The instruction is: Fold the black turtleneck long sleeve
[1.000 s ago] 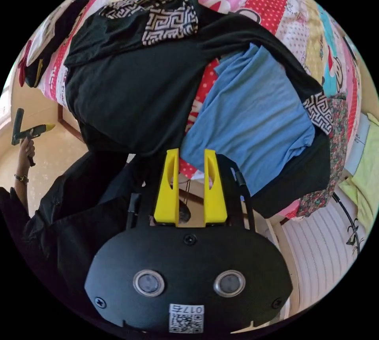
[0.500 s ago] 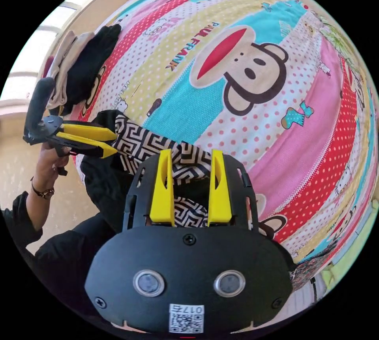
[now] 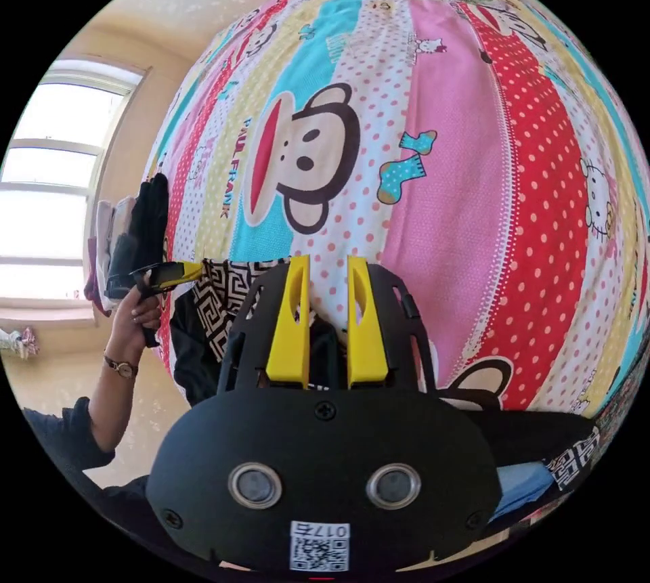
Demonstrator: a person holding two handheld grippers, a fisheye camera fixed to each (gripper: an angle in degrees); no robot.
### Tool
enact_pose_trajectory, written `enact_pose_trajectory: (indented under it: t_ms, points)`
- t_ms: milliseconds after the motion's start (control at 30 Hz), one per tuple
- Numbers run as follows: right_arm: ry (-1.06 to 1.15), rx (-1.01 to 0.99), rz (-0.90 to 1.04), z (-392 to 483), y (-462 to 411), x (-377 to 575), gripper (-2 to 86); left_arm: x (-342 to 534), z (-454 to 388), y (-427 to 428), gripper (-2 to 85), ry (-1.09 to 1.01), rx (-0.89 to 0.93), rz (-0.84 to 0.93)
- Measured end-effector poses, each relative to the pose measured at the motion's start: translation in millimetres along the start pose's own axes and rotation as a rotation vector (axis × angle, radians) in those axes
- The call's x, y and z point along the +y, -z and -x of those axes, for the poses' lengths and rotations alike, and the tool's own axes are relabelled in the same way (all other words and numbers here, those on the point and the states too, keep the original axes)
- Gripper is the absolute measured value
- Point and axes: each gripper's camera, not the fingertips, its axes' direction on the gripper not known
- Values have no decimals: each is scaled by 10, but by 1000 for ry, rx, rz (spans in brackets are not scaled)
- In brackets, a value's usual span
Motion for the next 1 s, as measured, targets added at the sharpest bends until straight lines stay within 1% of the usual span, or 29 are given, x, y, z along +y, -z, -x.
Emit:
enact_pose_trajectory:
  t_ms: [33, 100, 133, 200, 233, 300, 367, 433, 467, 533, 567, 600, 633, 667, 700, 733, 767, 833, 867, 900, 933, 1000]
  points:
    - [-13, 18, -16, -43, 109, 116, 94, 80, -20, 51, 89, -8, -18, -27]
    - [-134, 74, -109, -383, 602, 705, 105, 460, -86, 217, 122, -25, -74, -109]
    - [-179, 89, -138, -501, 729, 870, 106, 563, -99, 247, 123, -30, -79, -125]
    - [-429, 129, -224, -1063, 1188, 1525, 110, 947, -117, 298, 127, -19, -91, -155]
    - [-495, 135, -242, -1208, 1293, 1681, 112, 1032, -117, 291, 127, -11, -91, -154]
    - [-684, 210, -305, -1713, 1662, 2187, 118, 1287, -130, 199, 127, 2, -74, -117]
    - [-735, 256, -295, -2009, 1838, 2343, 121, 1396, -181, 97, 125, -14, -79, -78]
    - [-697, 310, -300, -2194, 1936, 2332, 121, 1445, -262, -5, 123, -47, -111, -51]
    - [-646, 326, -255, -2297, 1923, 2231, 118, 1444, -311, -77, 121, -62, -121, -29]
    - [-590, 368, -66, -2463, 1754, 1995, 104, 1415, -393, -178, 121, -91, -106, -3]
    - [-568, 417, 93, -2558, 1595, 1852, 86, 1393, -460, -234, 120, -119, -95, 6]
    - [-509, 486, 186, -2559, 1541, 1751, 62, 1374, -529, -288, 118, -149, -97, 18]
    - [-463, 494, 203, -2526, 1574, 1714, 49, 1366, -564, -317, 117, -167, -97, 27]
    - [-371, 468, 174, -2427, 1753, 1675, 43, 1357, -631, -385, 115, -214, -76, 56]
    - [-283, 403, 69, -2306, 2044, 1698, 38, 1360, -682, -468, 114, -263, -28, 103]
    - [-243, 383, 16, -2252, 2199, 1734, 36, 1369, -697, -508, 112, -279, -7, 123]
    - [-236, 401, -47, -2219, 2483, 1840, 33, 1397, -705, -583, 110, -290, 12, 154]
    - [-296, 409, -63, -2330, 2776, 2047, 32, 1446, -682, -677, 104, -274, -7, 182]
    - [-370, 369, -37, -2491, 2883, 2201, 31, 1475, -665, -721, 107, -270, -9, 185]
    - [-401, 290, 16, -2669, 2893, 2348, 31, 1496, -644, -759, 109, -266, 5, 187]
    - [-419, 255, 42, -2762, 2865, 2418, 30, 1504, -631, -781, 110, -263, 15, 190]
    - [-536, 184, 126, -3151, 2605, 2703, 30, 1523, -561, -860, 112, -244, 6, 198]
